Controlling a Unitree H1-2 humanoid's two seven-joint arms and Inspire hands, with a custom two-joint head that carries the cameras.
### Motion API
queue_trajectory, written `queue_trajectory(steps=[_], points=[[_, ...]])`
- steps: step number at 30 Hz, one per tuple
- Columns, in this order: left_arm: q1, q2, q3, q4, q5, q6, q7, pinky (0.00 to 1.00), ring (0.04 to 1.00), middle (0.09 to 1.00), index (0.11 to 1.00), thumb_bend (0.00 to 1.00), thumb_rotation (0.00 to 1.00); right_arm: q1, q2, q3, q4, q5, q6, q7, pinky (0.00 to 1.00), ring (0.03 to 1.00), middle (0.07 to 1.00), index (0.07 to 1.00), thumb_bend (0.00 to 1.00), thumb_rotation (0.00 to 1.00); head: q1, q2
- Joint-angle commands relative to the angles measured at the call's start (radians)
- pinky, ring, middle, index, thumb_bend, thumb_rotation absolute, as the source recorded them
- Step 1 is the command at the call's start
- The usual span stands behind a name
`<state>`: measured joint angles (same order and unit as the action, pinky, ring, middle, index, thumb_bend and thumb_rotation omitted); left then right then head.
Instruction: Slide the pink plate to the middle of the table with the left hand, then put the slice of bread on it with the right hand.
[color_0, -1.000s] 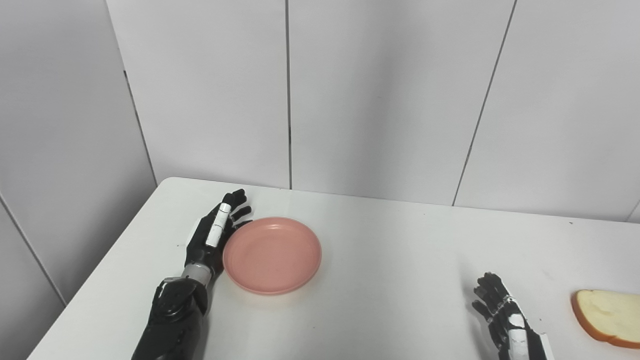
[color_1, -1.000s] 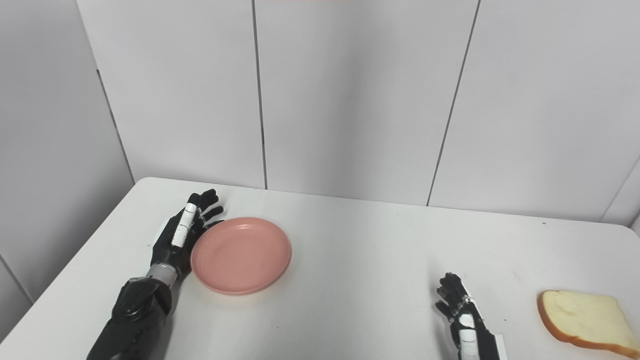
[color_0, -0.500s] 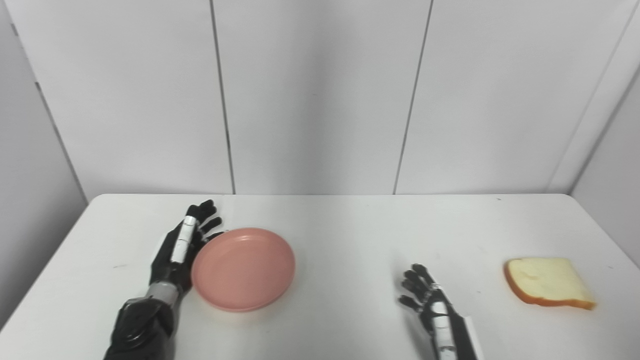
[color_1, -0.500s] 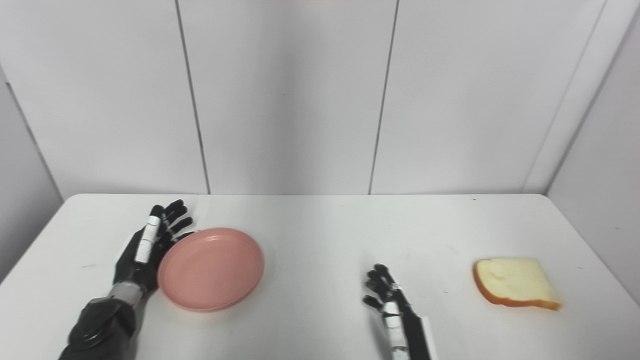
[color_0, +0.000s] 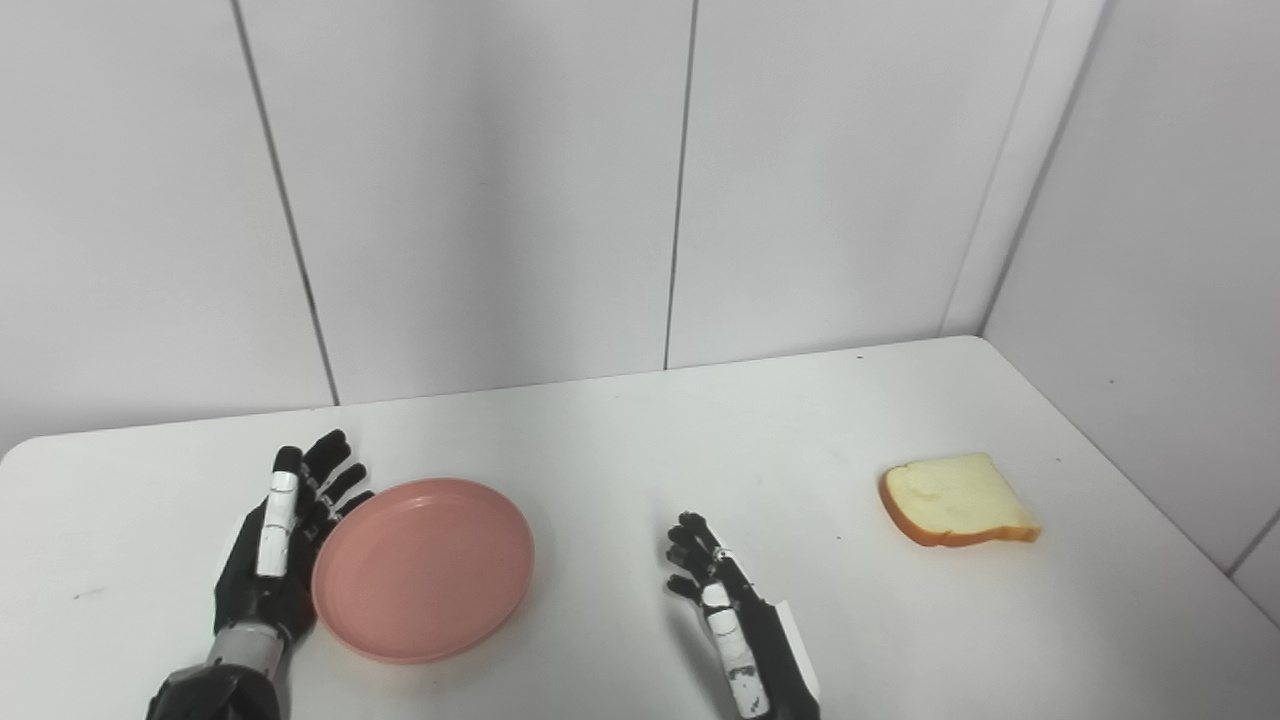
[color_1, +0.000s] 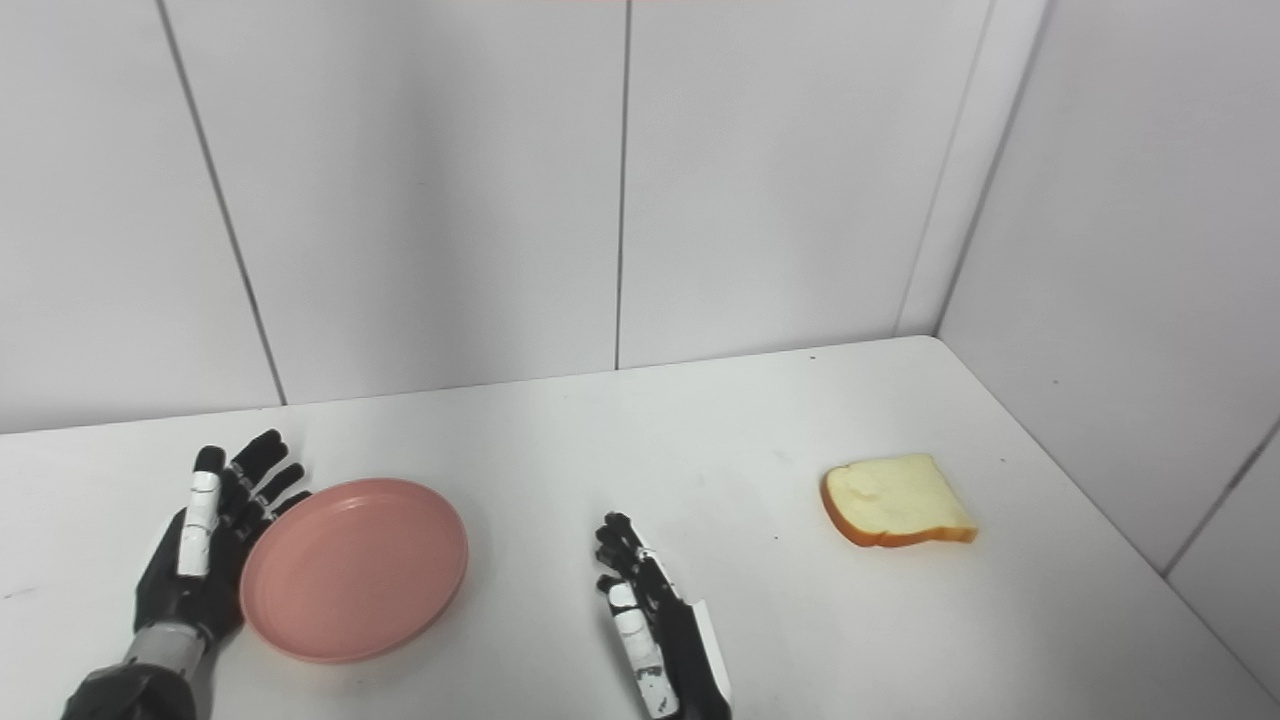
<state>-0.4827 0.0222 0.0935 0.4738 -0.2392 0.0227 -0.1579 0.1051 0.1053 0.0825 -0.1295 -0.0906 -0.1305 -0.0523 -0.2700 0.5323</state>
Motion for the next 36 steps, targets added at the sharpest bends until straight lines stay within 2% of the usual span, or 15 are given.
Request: queue_trajectory(steps=[1,7,10,13,17,27,30,33,36], points=[[-0.001,-0.020,-0.015,-0.037,0.022,0.020,0.025,0.77,0.866,0.905,0.798,0.87,0.86,0.047,0.047,0.028,0.059,0.004,0.019,-0.007,0.88,0.892,0.895,0.902,0.78,1.00,-0.006,0.005],[0.034,-0.081,-0.040,-0.109,0.052,0.065,0.074,0.85,0.872,0.889,0.761,0.85,0.85,0.051,0.051,0.032,0.050,-0.004,0.029,-0.014,0.88,0.888,0.897,0.902,0.77,1.00,-0.013,0.012],[0.040,-0.109,-0.044,-0.114,0.061,0.063,0.093,0.86,0.869,0.889,0.754,0.84,0.86,0.054,0.050,0.034,0.043,-0.003,0.040,-0.013,0.88,0.893,0.901,0.907,0.77,1.00,-0.012,0.016],[0.040,-0.125,-0.046,-0.111,0.071,0.061,0.109,0.86,0.865,0.882,0.749,0.87,0.86,0.055,0.050,0.036,0.040,-0.005,0.045,-0.014,0.89,0.893,0.902,0.908,0.78,1.00,-0.014,0.017],[0.038,-0.155,-0.052,-0.104,0.087,0.060,0.138,0.79,0.862,0.881,0.735,0.88,0.87,0.055,0.053,0.040,0.042,-0.005,0.045,-0.018,0.88,0.892,0.904,0.908,0.78,1.00,-0.029,0.019],[0.037,-0.158,-0.060,-0.100,0.105,0.049,0.153,0.80,0.859,0.881,0.738,0.88,0.86,0.059,0.061,0.050,0.038,-0.039,0.039,-0.039,0.88,0.890,0.897,0.901,0.78,1.00,-0.059,0.021],[0.039,-0.158,-0.059,-0.088,0.107,0.036,0.150,0.80,0.861,0.886,0.739,0.90,0.87,0.061,0.060,0.049,0.040,-0.100,-0.021,-0.084,0.85,0.881,0.883,0.891,0.73,1.00,-0.061,0.021],[0.040,-0.159,-0.062,-0.081,0.109,0.027,0.149,0.78,0.860,0.891,0.739,0.89,0.88,0.060,0.052,0.050,0.041,-0.147,-0.066,-0.118,0.87,0.905,0.907,0.931,0.71,1.00,-0.065,0.022],[0.043,-0.162,-0.068,-0.083,0.115,0.027,0.151,0.79,0.871,0.901,0.737,0.88,0.88,0.057,0.046,0.040,0.025,-0.175,-0.083,-0.146,0.86,0.895,0.911,0.960,0.70,1.00,-0.073,0.026]])
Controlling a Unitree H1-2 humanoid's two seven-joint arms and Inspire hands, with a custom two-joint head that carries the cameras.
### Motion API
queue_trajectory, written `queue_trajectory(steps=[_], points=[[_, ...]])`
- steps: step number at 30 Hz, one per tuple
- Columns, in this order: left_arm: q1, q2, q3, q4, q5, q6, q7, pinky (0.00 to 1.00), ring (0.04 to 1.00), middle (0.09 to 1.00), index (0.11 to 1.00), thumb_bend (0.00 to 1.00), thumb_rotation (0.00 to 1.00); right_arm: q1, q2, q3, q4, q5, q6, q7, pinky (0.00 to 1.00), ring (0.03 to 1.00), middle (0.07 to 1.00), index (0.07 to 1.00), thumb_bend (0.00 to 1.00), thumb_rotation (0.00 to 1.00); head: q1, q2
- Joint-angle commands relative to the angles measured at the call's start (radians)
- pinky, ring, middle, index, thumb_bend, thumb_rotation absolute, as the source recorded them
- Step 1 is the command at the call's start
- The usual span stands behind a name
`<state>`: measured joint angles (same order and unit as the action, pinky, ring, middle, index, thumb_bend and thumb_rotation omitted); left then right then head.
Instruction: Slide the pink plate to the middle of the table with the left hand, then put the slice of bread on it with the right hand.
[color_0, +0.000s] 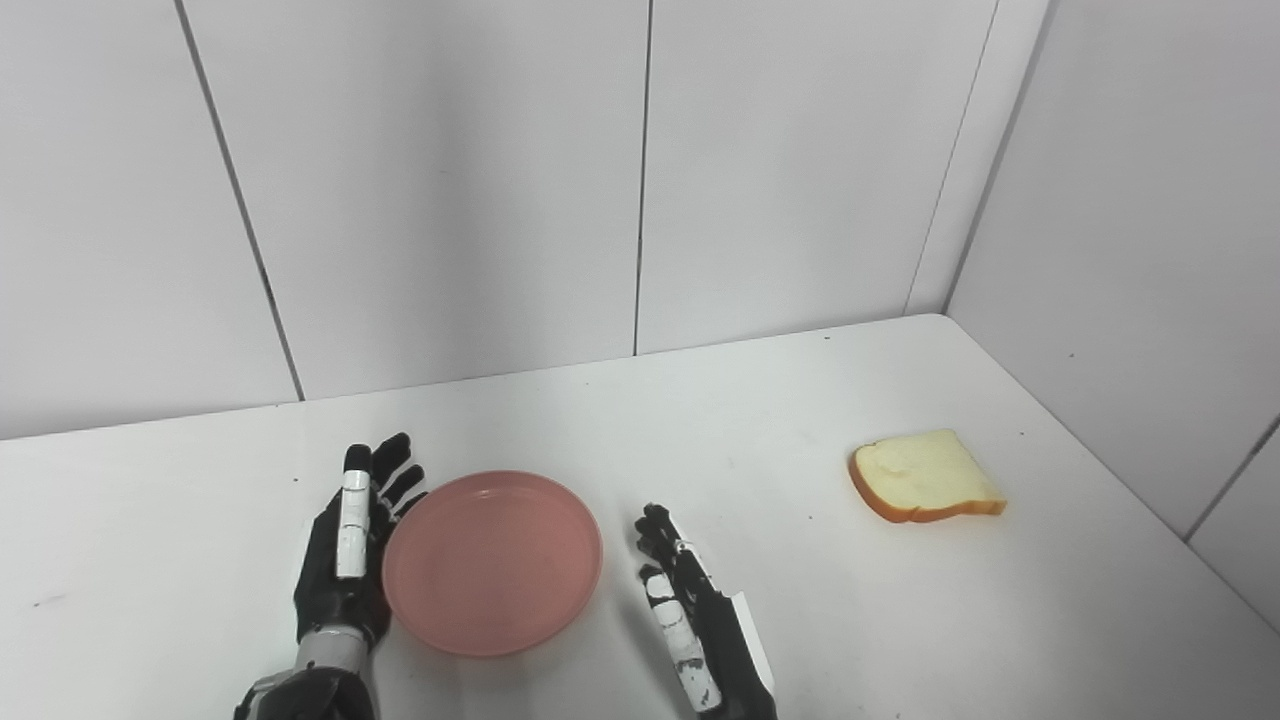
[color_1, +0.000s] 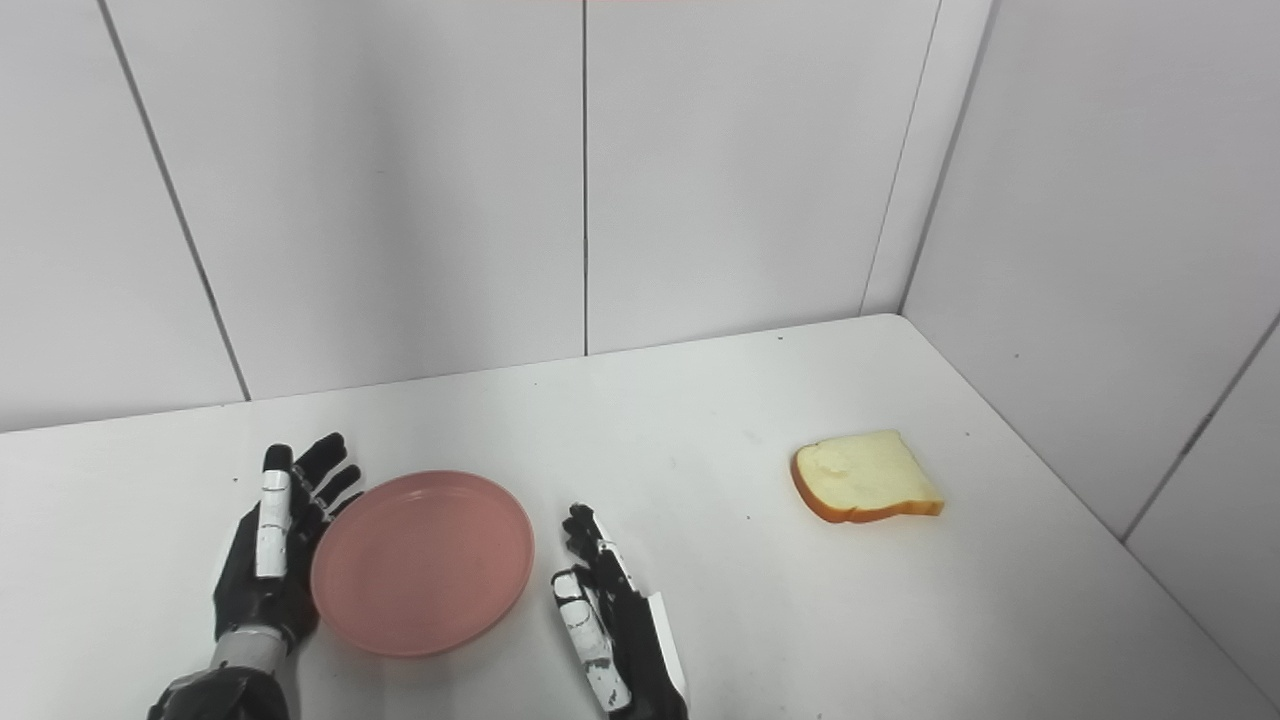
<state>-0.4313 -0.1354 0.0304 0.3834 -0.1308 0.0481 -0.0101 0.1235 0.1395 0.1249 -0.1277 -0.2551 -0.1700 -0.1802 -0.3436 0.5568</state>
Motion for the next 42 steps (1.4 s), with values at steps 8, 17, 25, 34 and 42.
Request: queue_trajectory(steps=[8,17,25,34,42], points=[[-0.028,-0.003,-0.009,0.061,0.000,-0.021,-0.006,0.82,0.866,0.897,0.721,0.89,0.87,-0.057,-0.089,-0.125,-0.214,0.006,0.052,0.010,0.84,0.897,0.915,0.934,0.74,0.86,-0.021,0.001],[-0.040,0.002,-0.003,0.092,-0.010,-0.037,-0.020,0.82,0.864,0.894,0.725,0.87,0.87,-0.247,-0.308,-0.247,-0.380,-0.007,0.315,0.131,0.84,0.870,0.881,0.906,0.85,0.70,-0.036,-0.006],[-0.049,0.000,0.001,0.103,-0.011,-0.036,-0.019,0.82,0.863,0.886,0.733,0.88,0.87,-0.342,-0.484,-0.290,-0.393,-0.024,0.509,0.242,0.78,0.888,0.903,0.947,0.98,0.73,-0.039,-0.005],[-0.053,-0.004,0.004,0.118,-0.010,-0.046,-0.014,0.81,0.855,0.885,0.726,0.88,0.86,-0.396,-0.824,-0.256,-0.280,-0.034,0.577,0.495,0.92,0.967,0.945,0.960,1.00,0.57,-0.029,-0.007],[-0.049,-0.009,0.003,0.108,-0.007,-0.038,-0.008,0.83,0.857,0.892,0.725,0.87,0.86,-0.457,-1.125,-0.097,-0.067,-0.207,0.367,0.616,1.00,0.962,0.929,0.926,1.00,0.49,-0.022,-0.002]])
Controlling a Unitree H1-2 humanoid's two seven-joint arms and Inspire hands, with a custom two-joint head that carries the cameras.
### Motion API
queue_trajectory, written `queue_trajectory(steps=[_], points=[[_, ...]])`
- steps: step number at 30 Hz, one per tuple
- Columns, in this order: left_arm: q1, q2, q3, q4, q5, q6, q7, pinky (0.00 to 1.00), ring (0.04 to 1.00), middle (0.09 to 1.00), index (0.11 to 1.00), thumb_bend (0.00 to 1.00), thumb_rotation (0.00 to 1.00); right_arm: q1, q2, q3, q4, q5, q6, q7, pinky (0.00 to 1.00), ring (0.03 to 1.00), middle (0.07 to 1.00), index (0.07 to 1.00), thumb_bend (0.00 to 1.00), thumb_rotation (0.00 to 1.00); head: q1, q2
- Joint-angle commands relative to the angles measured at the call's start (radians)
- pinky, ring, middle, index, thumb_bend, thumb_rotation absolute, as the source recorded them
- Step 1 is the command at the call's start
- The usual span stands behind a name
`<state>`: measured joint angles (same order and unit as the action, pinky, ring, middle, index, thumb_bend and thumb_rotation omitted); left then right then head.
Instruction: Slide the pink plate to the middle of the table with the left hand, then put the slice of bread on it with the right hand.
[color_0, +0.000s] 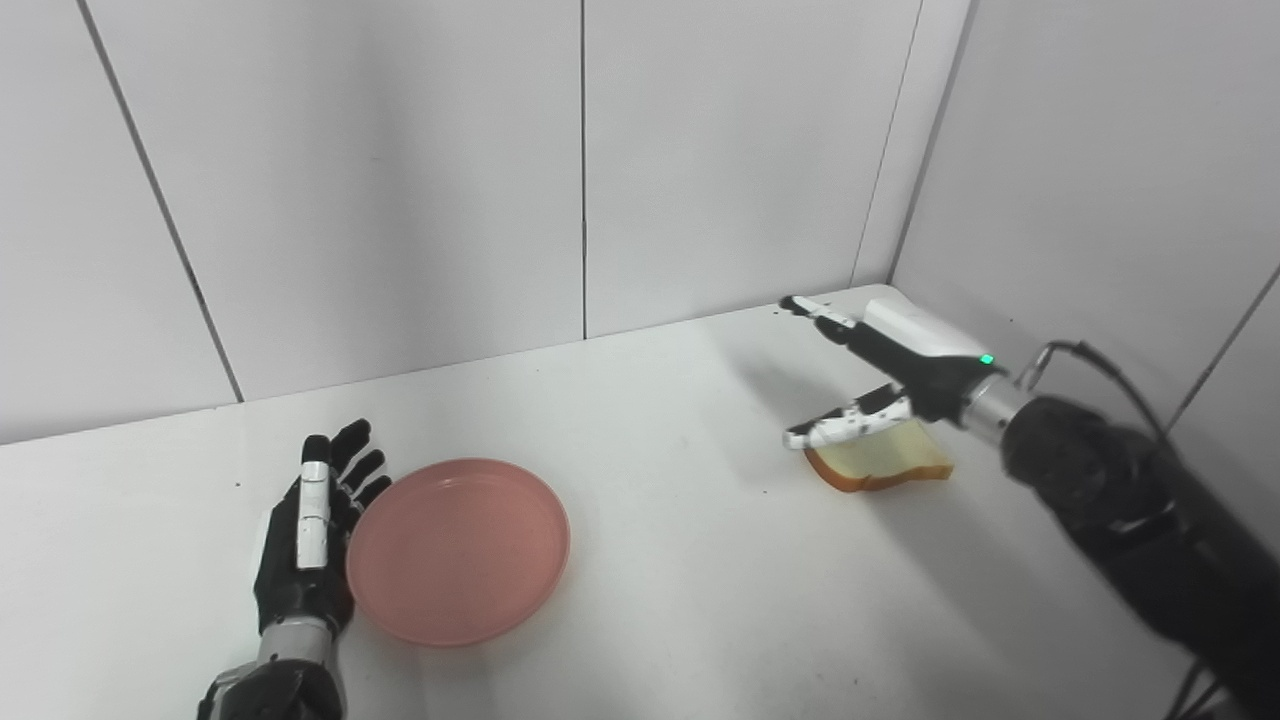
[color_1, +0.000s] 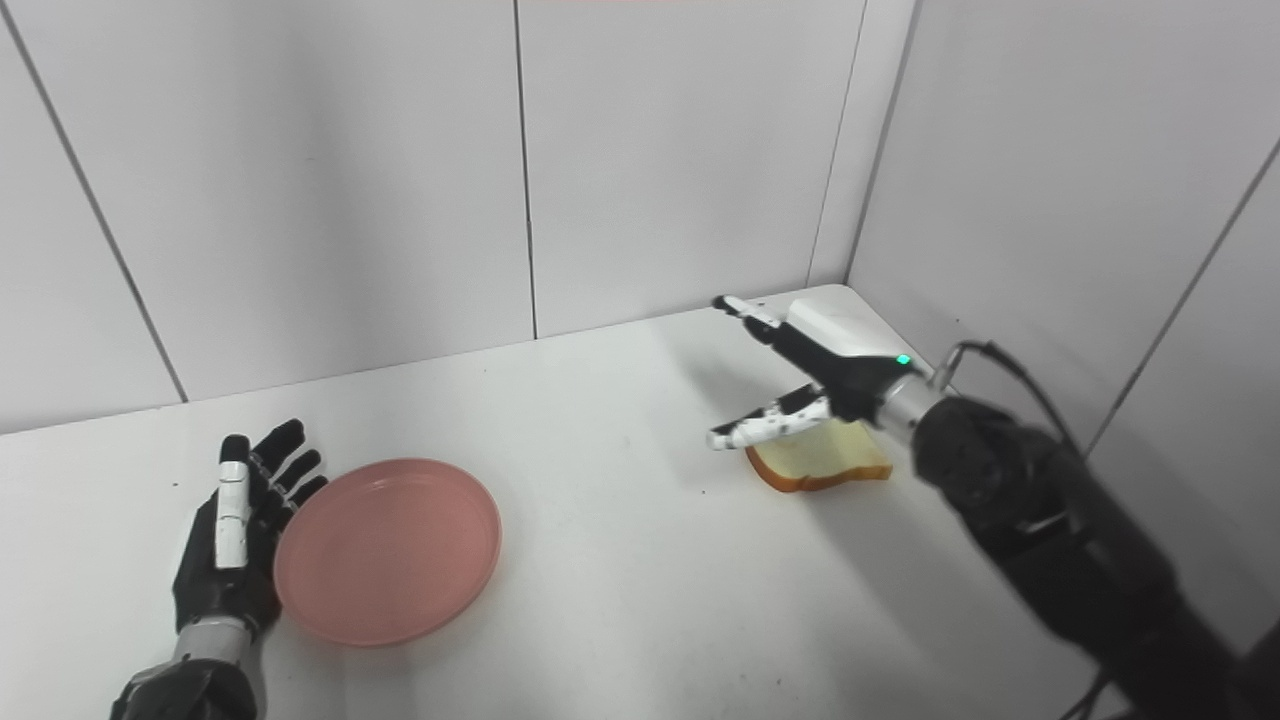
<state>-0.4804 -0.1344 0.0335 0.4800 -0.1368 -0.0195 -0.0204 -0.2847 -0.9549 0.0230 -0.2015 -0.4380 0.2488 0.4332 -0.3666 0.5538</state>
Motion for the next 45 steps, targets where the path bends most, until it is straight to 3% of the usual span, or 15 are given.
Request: queue_trajectory(steps=[1,10,14,18,22,29,39,45], points=[[0.000,-0.010,-0.001,0.011,-0.001,0.030,0.004,0.83,0.859,0.893,0.725,0.87,0.86,-0.057,-0.042,0.013,0.025,-0.032,-0.057,0.011,1.00,0.962,0.926,0.918,1.00,0.47,0.004,0.001],[0.001,-0.011,-0.009,0.015,0.007,0.025,0.006,0.83,0.858,0.881,0.731,0.87,0.87,-0.143,-0.141,0.121,0.132,-0.102,-0.061,0.205,1.00,0.984,0.957,0.893,1.00,0.23,0.011,0.001],[0.004,-0.016,-0.007,0.010,0.005,0.030,0.006,0.87,0.862,0.878,0.728,0.87,0.87,-0.167,-0.140,0.154,0.174,-0.146,-0.077,0.224,1.00,0.986,0.959,0.892,1.00,0.20,0.015,0.001],[0.004,-0.016,-0.008,0.011,0.006,0.030,0.006,0.87,0.867,0.888,0.735,0.86,0.87,-0.182,-0.138,0.164,0.226,-0.125,-0.107,0.250,1.00,0.996,0.964,0.897,1.00,0.19,0.017,0.002],[0.002,-0.017,-0.005,0.015,0.003,0.032,0.008,0.87,0.864,0.883,0.727,0.86,0.87,-0.217,-0.147,0.210,0.258,-0.155,-0.121,0.313,1.00,0.999,0.977,0.942,1.00,0.26,0.019,0.001],[0.008,-0.021,-0.008,0.009,0.005,0.036,0.007,0.88,0.871,0.893,0.729,0.85,0.87,-0.261,-0.123,0.243,0.351,-0.182,-0.169,0.316,1.00,0.994,0.983,0.938,1.00,0.31,0.026,0.005],[0.012,-0.017,-0.014,0.001,0.018,0.041,0.015,0.82,0.861,0.897,0.725,0.83,0.88,-0.266,-0.080,0.226,0.413,-0.129,-0.212,0.287,0.95,0.968,0.960,0.939,1.00,0.28,0.038,0.008],[0.012,-0.016,-0.013,0.003,0.018,0.045,0.015,0.81,0.856,0.897,0.734,0.83,0.88,-0.252,-0.073,0.211,0.413,-0.128,-0.246,0.237,0.99,0.974,0.957,0.931,1.00,0.24,0.040,0.009]])
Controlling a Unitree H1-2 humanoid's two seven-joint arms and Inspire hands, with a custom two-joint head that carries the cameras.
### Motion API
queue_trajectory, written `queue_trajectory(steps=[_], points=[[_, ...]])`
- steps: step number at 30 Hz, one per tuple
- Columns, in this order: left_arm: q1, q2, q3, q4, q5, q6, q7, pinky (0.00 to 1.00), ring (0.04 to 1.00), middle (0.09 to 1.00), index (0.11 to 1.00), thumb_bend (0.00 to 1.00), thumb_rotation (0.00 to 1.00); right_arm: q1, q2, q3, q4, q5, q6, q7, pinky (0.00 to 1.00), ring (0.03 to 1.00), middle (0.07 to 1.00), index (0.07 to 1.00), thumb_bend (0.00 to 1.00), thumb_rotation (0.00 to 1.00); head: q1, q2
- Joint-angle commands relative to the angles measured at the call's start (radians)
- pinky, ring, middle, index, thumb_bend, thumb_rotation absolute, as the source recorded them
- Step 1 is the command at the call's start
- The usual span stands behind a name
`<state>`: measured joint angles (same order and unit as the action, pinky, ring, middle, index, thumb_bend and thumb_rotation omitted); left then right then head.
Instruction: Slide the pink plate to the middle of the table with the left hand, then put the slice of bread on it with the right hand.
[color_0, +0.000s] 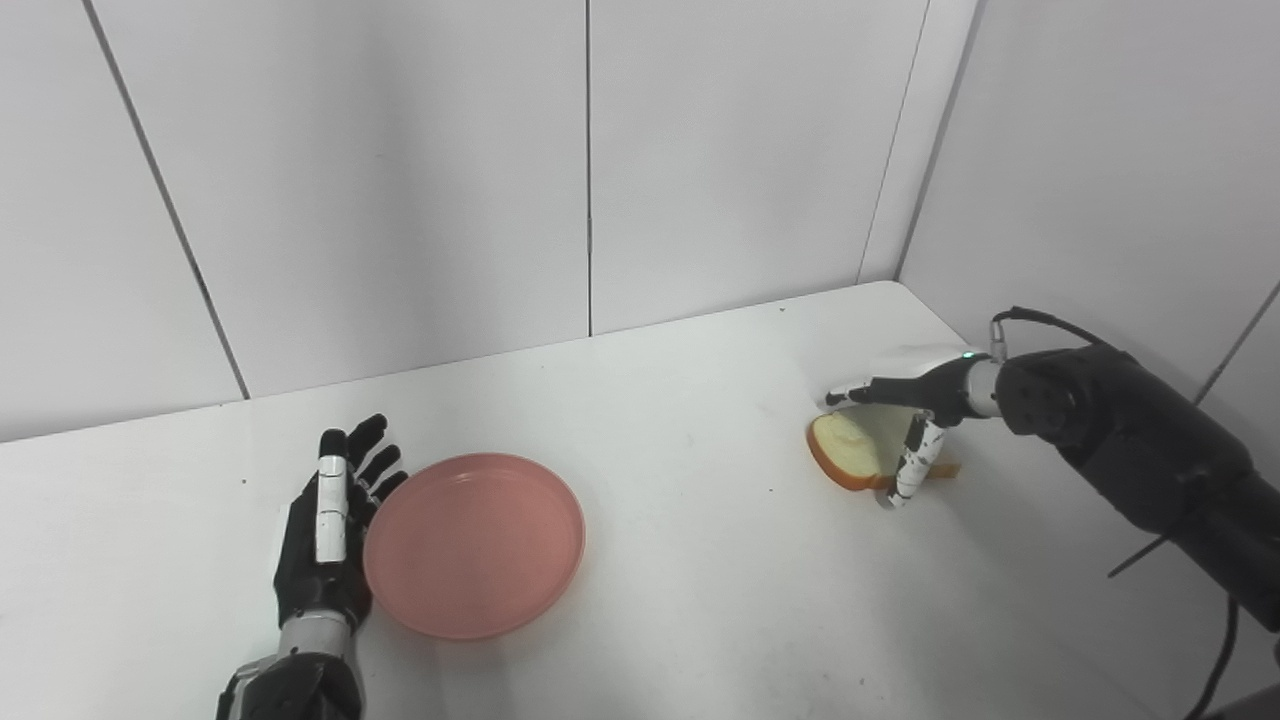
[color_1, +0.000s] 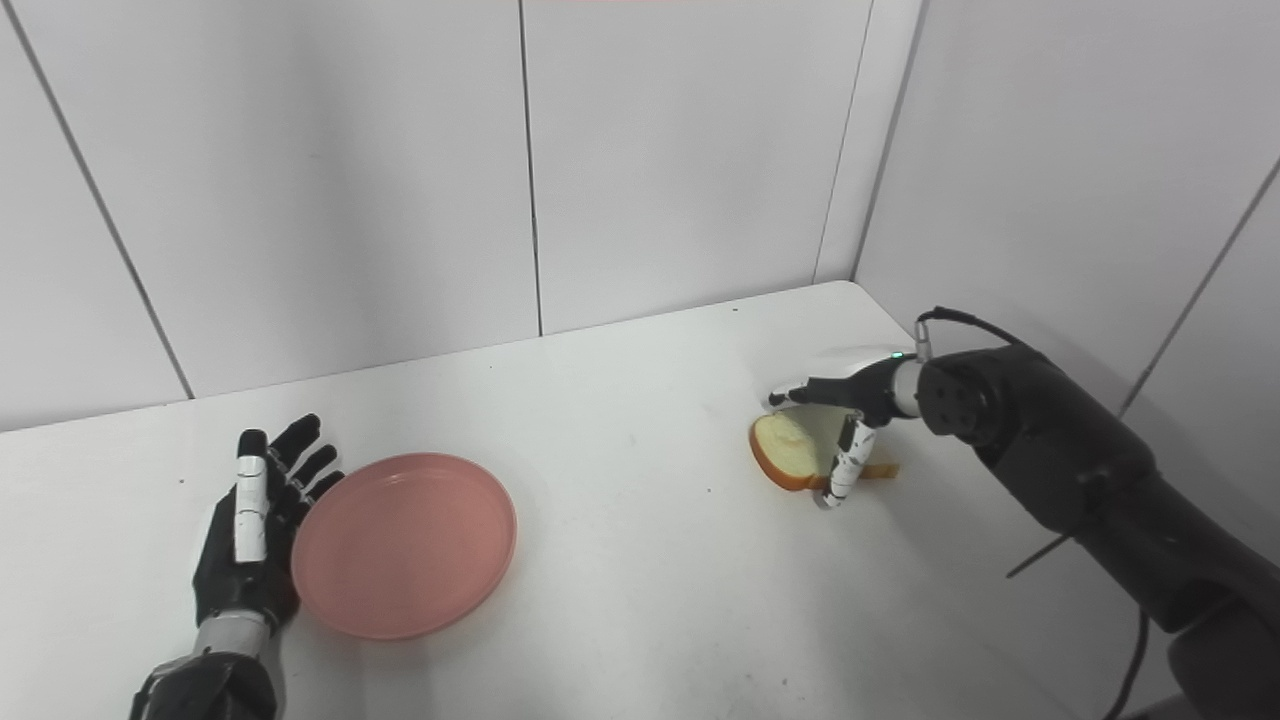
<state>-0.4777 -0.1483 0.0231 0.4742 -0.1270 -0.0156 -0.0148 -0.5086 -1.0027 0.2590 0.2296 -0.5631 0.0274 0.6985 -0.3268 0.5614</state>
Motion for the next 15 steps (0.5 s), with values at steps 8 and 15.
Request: queue_trajectory(steps=[8,15], points=[[0.011,-0.003,-0.005,0.009,0.012,0.043,0.013,0.81,0.859,0.899,0.741,0.83,0.88,-0.038,-0.009,-0.008,0.042,-0.021,-0.056,-0.052,1.00,0.976,0.961,0.927,1.00,0.26,0.008,0.004],[0.015,-0.002,-0.004,0.003,0.006,0.049,0.012,0.83,0.859,0.896,0.744,0.83,0.87,-0.047,0.015,0.019,0.099,-0.070,-0.053,-0.069,1.00,0.995,0.973,0.929,1.00,0.25,0.011,0.008]])
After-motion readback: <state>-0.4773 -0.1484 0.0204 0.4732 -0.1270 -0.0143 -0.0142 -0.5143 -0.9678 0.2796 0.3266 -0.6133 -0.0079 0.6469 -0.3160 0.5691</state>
